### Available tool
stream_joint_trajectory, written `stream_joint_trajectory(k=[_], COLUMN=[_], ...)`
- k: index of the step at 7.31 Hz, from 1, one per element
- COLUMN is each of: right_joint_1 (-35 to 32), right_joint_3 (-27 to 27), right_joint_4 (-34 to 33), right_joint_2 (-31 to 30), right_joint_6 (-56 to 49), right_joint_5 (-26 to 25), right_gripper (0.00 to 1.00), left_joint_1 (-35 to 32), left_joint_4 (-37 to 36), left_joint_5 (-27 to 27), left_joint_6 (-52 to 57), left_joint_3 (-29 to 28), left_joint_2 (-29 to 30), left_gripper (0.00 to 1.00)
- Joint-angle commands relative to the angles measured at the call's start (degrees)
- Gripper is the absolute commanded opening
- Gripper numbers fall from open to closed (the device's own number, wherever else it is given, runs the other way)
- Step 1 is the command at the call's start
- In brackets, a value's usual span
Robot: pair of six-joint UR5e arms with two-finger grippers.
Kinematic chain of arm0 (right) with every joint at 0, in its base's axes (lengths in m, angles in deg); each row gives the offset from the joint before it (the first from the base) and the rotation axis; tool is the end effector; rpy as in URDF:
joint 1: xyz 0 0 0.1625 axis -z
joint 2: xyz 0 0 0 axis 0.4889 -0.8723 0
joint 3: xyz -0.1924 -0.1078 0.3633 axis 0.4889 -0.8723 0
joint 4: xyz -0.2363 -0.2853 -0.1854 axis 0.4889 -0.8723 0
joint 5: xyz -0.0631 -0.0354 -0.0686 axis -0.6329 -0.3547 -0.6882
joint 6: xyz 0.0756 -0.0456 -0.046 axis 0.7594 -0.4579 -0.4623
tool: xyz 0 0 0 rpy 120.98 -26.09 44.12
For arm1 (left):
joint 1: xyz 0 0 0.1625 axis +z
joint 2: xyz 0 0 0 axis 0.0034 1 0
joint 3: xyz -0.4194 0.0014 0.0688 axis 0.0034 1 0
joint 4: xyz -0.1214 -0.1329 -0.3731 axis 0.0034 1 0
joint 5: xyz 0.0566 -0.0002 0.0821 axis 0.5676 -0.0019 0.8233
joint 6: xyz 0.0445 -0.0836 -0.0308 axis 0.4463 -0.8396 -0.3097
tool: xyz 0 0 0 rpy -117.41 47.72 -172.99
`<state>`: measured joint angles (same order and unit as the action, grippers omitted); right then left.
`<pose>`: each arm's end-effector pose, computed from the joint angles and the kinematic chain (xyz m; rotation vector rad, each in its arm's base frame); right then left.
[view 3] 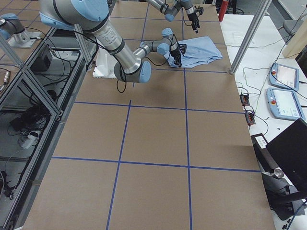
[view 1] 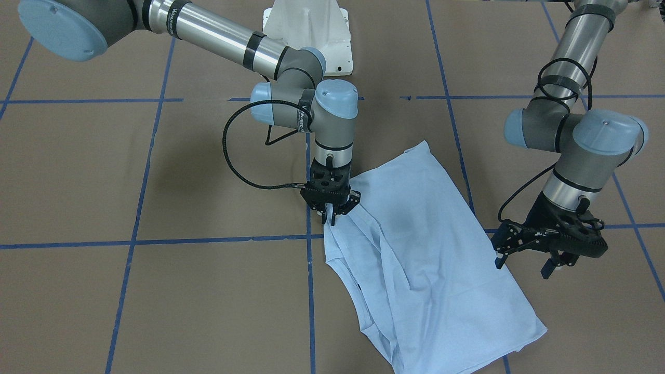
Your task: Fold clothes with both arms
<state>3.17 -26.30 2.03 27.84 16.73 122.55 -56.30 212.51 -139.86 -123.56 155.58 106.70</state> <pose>-0.6952 -0.5026 0.1805 0.3302 -0.7663 0.4063 0.3021 -0.6458 0.4374 0.6460 0.8419 0.0107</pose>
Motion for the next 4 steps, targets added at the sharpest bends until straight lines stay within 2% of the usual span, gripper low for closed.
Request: stream_joint_trajectory(k=[1,2,4], right_joint_1=[0.00,0.00,-0.17], right_joint_3=[0.00,0.00,2.35], right_joint_4=[0.00,0.00,-2.45], right_joint_2=[0.04,-0.04,-0.22], right_joint_6=[-0.39,-0.48,-1.01], right_joint_5=[0.00,0.00,0.26], right_gripper=[0.08,0.00,0.00], left_joint_1=[-0.02,0.07,-0.02], left_joint_4=[0.00,0.00,0.00], left_joint_5=[0.01,0.01,0.01], left_joint_6=[-0.09,-0.09,-0.09], left_joint_3=[0.03,0.03,0.12], left_joint_2=[0.00,0.00,0.00], left_gripper=[1.00,1.00,1.00])
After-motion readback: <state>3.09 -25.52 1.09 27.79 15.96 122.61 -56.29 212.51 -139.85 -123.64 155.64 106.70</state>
